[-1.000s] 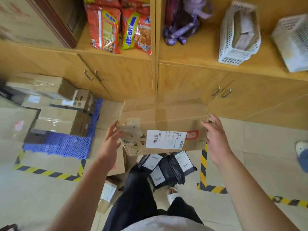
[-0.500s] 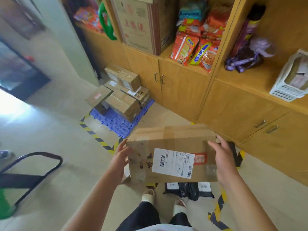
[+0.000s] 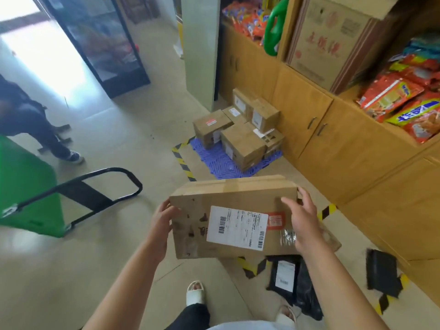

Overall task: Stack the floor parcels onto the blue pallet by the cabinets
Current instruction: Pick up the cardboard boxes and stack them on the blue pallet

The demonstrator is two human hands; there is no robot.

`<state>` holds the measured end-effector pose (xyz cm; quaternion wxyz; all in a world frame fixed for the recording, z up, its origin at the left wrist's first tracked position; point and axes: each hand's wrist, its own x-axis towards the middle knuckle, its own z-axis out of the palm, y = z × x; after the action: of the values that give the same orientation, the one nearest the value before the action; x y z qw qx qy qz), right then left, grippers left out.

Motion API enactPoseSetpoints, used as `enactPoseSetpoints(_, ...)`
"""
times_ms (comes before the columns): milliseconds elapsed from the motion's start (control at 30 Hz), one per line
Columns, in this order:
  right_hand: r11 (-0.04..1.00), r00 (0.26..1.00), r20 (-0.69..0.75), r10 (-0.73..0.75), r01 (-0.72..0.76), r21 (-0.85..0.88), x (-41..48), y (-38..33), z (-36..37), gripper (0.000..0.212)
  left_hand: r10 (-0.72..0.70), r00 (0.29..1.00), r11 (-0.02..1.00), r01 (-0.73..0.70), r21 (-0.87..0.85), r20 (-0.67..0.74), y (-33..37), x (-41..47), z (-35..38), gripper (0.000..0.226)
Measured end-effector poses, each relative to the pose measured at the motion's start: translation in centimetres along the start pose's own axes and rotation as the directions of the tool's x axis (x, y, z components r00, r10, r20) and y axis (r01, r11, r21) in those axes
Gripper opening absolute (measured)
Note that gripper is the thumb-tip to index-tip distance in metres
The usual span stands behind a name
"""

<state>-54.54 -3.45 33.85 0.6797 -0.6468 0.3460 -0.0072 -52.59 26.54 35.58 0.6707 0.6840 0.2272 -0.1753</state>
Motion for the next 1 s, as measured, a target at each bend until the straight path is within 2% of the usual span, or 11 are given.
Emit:
enactPoseSetpoints(67,0.999,1.000,0.015,0.026,-0.025,-0.023,-0.5,-0.1,5.2,0.047,0.007,1.000,1.000,-0.007,0.001,-0.017,0.8,2.3,-4.6,0.045)
enactPoseSetpoints(133,0.998,0.998,0.046,0.052,-0.051,-0.024,-0.9,-0.6,9.9,0.037,0.015,0.999,1.000,-0.016,-0.009,-0.042,2.0,4.3,-8.5,0.049)
enactPoseSetpoints(267,0.995,0.992,0.078,0.103,-0.101,-0.028,-1.3,-1.5,16.1,0.034,-0.006,0.996,0.999,0.002,-0.044,-0.088,4.4,8.3,-13.8,0.045)
enactPoseSetpoints(433,0.984,0.983,0.025,0.179,-0.179,-0.004,2.5,-2.5,21.9,0.028,-0.054,0.994,0.997,0.048,-0.055,-0.097,6.3,14.9,-16.6,0.048)
enactPoseSetpoints(600,0.960,0.957,-0.083,0.279,-0.275,0.059,10.1,-3.0,28.2,0.019,-0.131,0.987,0.991,0.131,-0.009,-0.091,9.5,23.7,-17.3,0.039)
enactPoseSetpoints(767,0.902,0.879,-0.205,0.431,-0.426,0.068,19.4,-2.9,34.6,0.026,-0.180,0.968,0.970,0.205,0.134,-0.177,14.1,35.0,-17.5,0.038)
enactPoseSetpoints(833,0.872,0.835,-0.258,0.486,-0.483,0.078,21.8,-3.3,36.5,0.020,-0.202,0.958,0.952,0.240,0.187,-0.202,16.3,38.8,-17.1,0.041)
enactPoseSetpoints(1000,0.804,0.744,-0.317,0.589,-0.581,0.128,27.6,-5.1,39.6,0.008,-0.239,0.953,0.916,0.285,0.283,-0.187,20.2,48.1,-15.8,0.034)
